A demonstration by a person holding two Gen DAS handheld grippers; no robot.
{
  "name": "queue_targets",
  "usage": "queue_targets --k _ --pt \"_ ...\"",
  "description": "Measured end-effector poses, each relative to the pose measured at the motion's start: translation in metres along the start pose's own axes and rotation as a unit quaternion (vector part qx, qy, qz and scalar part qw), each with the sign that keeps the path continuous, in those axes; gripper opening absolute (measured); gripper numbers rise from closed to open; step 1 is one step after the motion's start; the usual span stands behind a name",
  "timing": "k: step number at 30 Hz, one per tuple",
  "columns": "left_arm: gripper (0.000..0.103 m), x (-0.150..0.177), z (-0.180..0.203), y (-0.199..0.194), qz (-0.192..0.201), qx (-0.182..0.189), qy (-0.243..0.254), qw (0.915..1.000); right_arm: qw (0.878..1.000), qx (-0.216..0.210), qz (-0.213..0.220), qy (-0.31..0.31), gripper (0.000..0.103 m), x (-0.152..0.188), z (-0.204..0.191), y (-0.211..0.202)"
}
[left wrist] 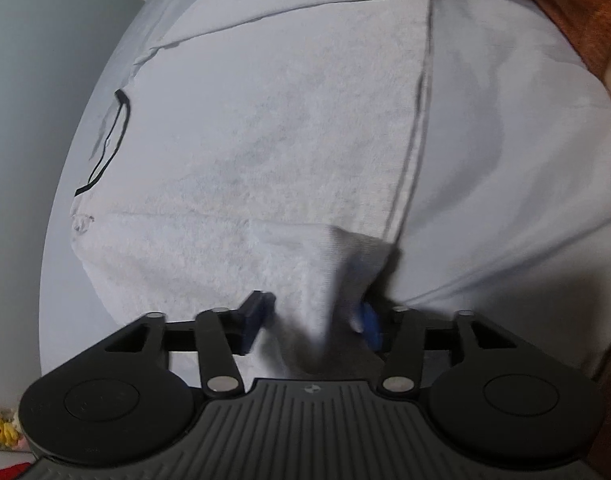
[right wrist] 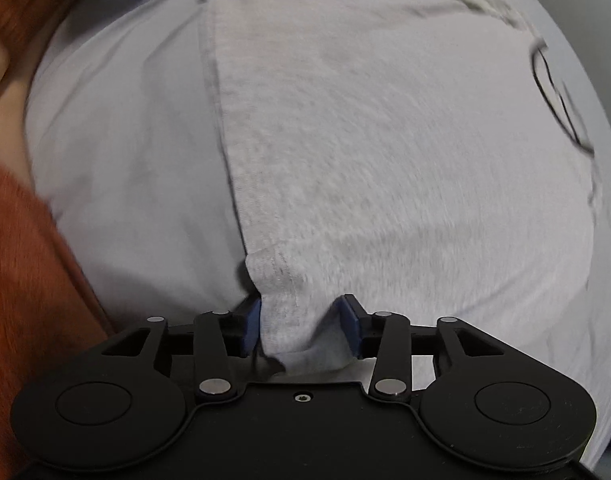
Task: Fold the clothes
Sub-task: 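Grasp the hem end of the shirt strip with the left gripper while the right gripper grasps beside it, then lift the hem with both grippers and fold it toward the collar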
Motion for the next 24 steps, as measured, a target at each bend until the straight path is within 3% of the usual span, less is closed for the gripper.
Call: queue_targets --k 2,4,6,8,10,12,24 --pt "0.057 0.0 -0.002 0.001 -0.001 0.002 -0.006 1.0 0.999 -0.004 -0.002 0.036 0.047 0.002 0.007 0.003" --pt "0.041 0.0 0.001 0.001 0.002 0.013 -0.008 0.9999 0.999 -0.007 -0.003 0.049 0.047 0.003 0.009 0.005" --pt "0.035 0.0 0.003 0.0 0.006 0.017 -0.005 0.9998 0.999 -0.008 0.0 0.051 0.047 0.005 0.01 0.006" --pt "0.029 0.0 0.004 -0.001 0.009 0.018 0.0 0.9998 0.999 -0.006 0.004 0.045 0.04 0.005 0.008 0.005" --pt "0.021 0.001 0.003 -0.002 0.012 0.013 0.002 0.9999 0.999 -0.001 0.006 0.043 0.022 0.006 0.006 0.005" --pt "0.016 0.0 0.002 -0.002 0.012 0.009 0.004 0.9999 0.999 0.015 0.009 0.045 0.012 0.007 0.007 0.005" --pt "0.011 -0.012 -0.015 -0.03 0.009 0.025 0.009 0.9996 0.999 0.028 0.019 0.035 0.009 -0.007 0.0 -0.01"
Point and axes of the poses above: each gripper's, at about its wrist camera, not at the fingertips, and y roughly the way its jaws point, z to its right, x to its underside, the point moved 7 cm from there along y, roughly the way its jaws point, and after that the axes turned 5 degrees about z, right-handed, at the moved point
